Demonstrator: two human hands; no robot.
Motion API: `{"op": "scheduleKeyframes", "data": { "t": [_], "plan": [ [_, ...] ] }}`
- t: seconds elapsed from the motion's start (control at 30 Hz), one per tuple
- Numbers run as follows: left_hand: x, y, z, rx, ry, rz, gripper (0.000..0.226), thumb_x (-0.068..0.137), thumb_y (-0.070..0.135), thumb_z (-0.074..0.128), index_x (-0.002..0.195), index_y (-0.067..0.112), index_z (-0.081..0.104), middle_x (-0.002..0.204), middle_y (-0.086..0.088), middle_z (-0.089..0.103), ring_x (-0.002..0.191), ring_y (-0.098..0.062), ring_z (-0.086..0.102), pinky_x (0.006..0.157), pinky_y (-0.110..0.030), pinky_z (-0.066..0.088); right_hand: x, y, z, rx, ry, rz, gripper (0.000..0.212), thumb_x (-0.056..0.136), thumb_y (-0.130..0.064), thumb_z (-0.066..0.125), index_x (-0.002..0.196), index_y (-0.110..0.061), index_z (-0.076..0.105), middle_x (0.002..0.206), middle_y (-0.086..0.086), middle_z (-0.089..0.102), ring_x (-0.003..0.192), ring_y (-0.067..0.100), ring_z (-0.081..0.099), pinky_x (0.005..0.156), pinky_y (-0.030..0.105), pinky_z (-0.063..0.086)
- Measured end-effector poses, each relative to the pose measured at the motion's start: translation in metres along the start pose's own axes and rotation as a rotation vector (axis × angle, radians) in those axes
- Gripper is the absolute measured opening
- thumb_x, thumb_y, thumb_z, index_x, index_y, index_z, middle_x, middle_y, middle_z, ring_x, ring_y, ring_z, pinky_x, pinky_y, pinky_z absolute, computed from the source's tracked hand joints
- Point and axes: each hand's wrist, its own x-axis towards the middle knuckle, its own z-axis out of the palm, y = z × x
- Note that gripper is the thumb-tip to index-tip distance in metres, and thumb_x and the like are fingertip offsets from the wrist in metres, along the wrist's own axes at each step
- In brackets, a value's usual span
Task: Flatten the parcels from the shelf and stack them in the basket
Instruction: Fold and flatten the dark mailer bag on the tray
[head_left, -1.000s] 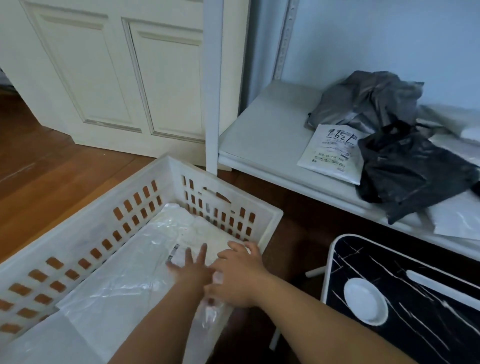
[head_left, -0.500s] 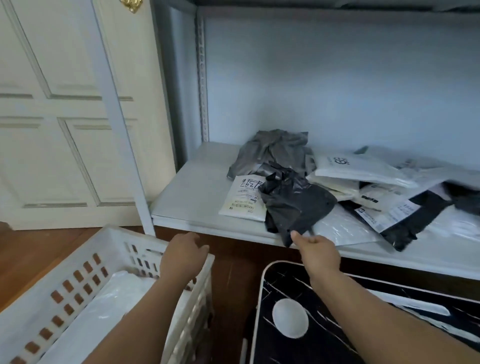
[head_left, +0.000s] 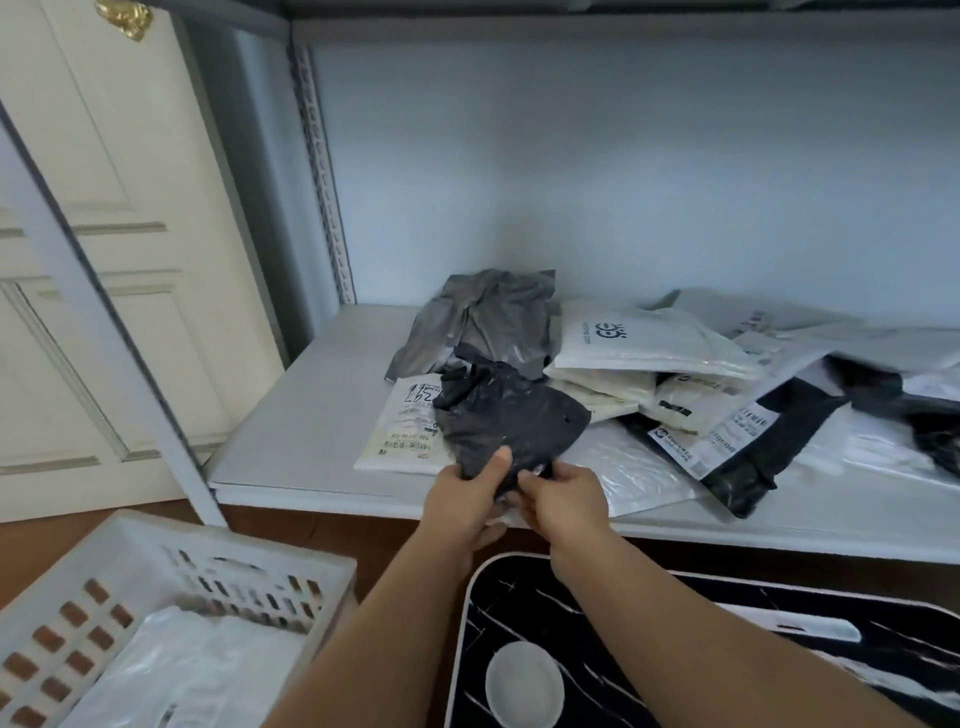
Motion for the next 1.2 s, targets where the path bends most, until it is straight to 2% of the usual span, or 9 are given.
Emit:
{"op": "scheduleKeyframes", "data": {
  "t": [0.1,0.17,0.3,0.47,0.67,0.83,0.97,1.07,1.2],
  "plan": [
    [0.010,-0.003,0.009,-0.121,0.130,0.010,0.013,0.091,0.015,0.065,0.093,0.002,0.061,0.067,-0.008,0.059,0.053,-0.015,0.051,0.051,-0.025,0.044,-0.007,-0.003,-0.004,-0.049,-0.081,-0.057,0.008,0.090,-0.005,0.062,0.086,-0.010,0.067,0.084,0.011,0.073,0.067,0.016,0.070,0.078,0.033,0.057],
    [0.008,-0.001,0.010,-0.137,0.179,0.008,0.007,0.093,0.006,0.058,0.087,0.008,0.061,0.062,-0.005,0.055,0.050,-0.011,0.044,0.047,-0.021,0.035,-0.014,-0.006,-0.015,-0.051,-0.091,-0.065,0.005,0.089,-0.013,0.067,0.090,-0.013,0.062,0.086,0.007,0.071,0.066,0.013,0.068,0.078,0.033,0.055],
    [-0.023,0.008,-0.001,-0.163,0.061,0.104,0.018,0.096,0.003,0.052,0.087,0.015,0.064,0.075,-0.001,0.062,0.067,-0.010,0.052,0.064,-0.022,0.042,-0.024,-0.016,-0.053,0.093,-0.074,0.022,0.042,0.085,-0.027,0.073,0.116,-0.012,0.049,0.103,0.011,0.068,0.078,0.018,0.072,0.066,0.026,0.054],
    [-0.079,0.005,-0.009,0.046,-0.347,0.246,0.018,0.089,-0.005,0.054,0.101,0.001,0.067,0.101,-0.016,0.072,0.099,-0.030,0.066,0.092,-0.036,0.050,-0.042,-0.027,-0.100,0.271,-0.203,0.191,0.037,0.088,-0.051,0.060,0.104,-0.017,0.056,0.102,0.015,0.069,0.090,0.030,0.070,0.076,0.040,0.057],
    [-0.131,-0.024,-0.001,0.477,-0.588,0.184,0.033,0.076,-0.002,0.071,0.109,-0.005,0.066,0.106,-0.017,0.071,0.100,-0.023,0.067,0.086,-0.022,0.051,-0.082,-0.012,-0.164,0.195,-0.242,0.163,0.021,0.084,-0.011,0.070,0.104,-0.003,0.069,0.096,0.016,0.074,0.085,0.028,0.070,0.076,0.038,0.058],
    [-0.153,-0.063,0.008,0.032,-0.566,-0.039,0.095,0.049,0.015,0.090,0.130,0.030,0.042,0.123,-0.009,0.066,0.115,-0.028,0.062,0.095,-0.046,0.049,-0.116,0.016,-0.207,0.064,-0.133,0.050,0.016,0.083,-0.004,0.071,0.098,0.001,0.068,0.091,0.016,0.074,0.079,0.026,0.070,0.072,0.034,0.058],
    [-0.168,-0.095,0.037,0.119,-0.424,-0.026,0.085,0.051,0.006,0.086,0.129,0.016,0.051,0.113,-0.007,0.070,0.102,-0.025,0.068,0.084,-0.038,0.055,-0.141,0.041,-0.218,-0.023,-0.183,0.021,0.027,0.077,-0.015,0.079,0.099,-0.006,0.068,0.094,0.011,0.075,0.084,0.022,0.072,0.076,0.031,0.057],
    [-0.176,-0.108,0.047,0.213,-0.467,-0.050,0.071,0.058,-0.002,0.079,0.123,0.011,0.056,0.106,-0.010,0.072,0.099,-0.026,0.069,0.086,-0.040,0.055,-0.145,0.054,-0.224,-0.107,-0.199,0.009,0.045,0.065,-0.016,0.088,0.104,-0.016,0.066,0.097,0.002,0.075,0.089,0.015,0.071,0.078,0.027,0.056],
    [-0.169,-0.118,0.041,0.511,-0.609,-0.058,0.064,0.061,-0.001,0.078,0.119,0.019,0.059,0.106,0.000,0.073,0.101,-0.018,0.068,0.094,-0.040,0.052,-0.131,0.059,-0.232,0.101,-0.050,0.083,0.024,0.078,-0.003,0.077,0.100,0.002,0.069,0.094,0.019,0.073,0.085,0.029,0.070,0.078,0.037,0.056]
  ]
}}
